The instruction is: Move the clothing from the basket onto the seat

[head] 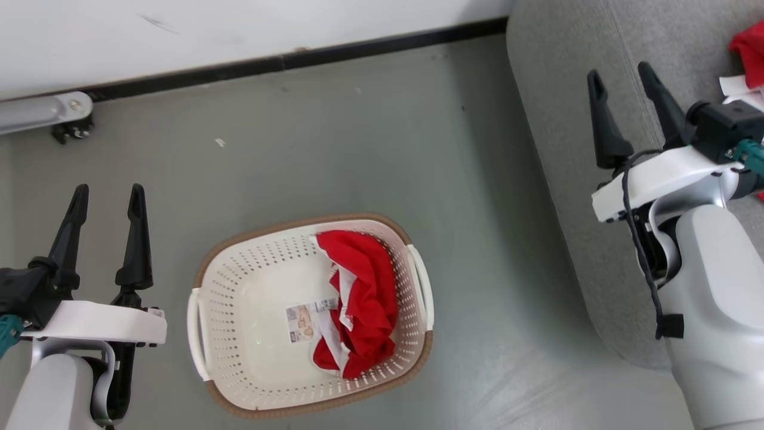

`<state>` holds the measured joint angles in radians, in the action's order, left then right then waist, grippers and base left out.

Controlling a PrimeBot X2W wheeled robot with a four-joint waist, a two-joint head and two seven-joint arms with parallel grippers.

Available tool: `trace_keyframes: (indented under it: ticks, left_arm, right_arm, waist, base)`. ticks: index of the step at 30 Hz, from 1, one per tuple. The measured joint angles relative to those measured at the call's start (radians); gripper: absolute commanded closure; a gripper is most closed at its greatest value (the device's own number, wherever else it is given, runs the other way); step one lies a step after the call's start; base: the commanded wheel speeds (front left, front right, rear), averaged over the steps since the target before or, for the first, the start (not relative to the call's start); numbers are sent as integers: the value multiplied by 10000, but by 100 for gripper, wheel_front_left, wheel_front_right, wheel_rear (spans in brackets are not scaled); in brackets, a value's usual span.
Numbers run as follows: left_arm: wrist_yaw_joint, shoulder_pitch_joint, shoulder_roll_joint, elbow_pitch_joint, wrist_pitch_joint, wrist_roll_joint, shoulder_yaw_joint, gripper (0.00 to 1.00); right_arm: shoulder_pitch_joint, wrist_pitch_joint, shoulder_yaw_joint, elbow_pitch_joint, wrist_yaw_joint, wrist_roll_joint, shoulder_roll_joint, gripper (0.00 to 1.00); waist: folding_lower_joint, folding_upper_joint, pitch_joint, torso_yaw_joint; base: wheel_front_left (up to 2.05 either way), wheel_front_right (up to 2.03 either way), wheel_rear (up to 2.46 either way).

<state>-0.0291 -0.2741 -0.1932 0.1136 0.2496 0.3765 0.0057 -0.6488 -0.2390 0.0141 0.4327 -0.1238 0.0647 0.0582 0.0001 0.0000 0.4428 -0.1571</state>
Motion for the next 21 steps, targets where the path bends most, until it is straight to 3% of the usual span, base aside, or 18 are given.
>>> trace_keyframes:
  ticks: [12, 21]
  left_arm:
    - [-104, 250, 313, 293, 29, 8, 144, 0]
    - [-278, 645, 495, 259, 29, -90, 284, 0]
  right_arm:
    - [704, -90, -947, -94, 0, 711, 353, 0]
    - [1411, -109, -1095, -1252, 0, 890, 736, 0]
  waist:
    - [0, 0, -882, 608]
    - [0, 0, -1620, 985]
  base:
    - [0, 0, 0]
    - [0, 0, 0]
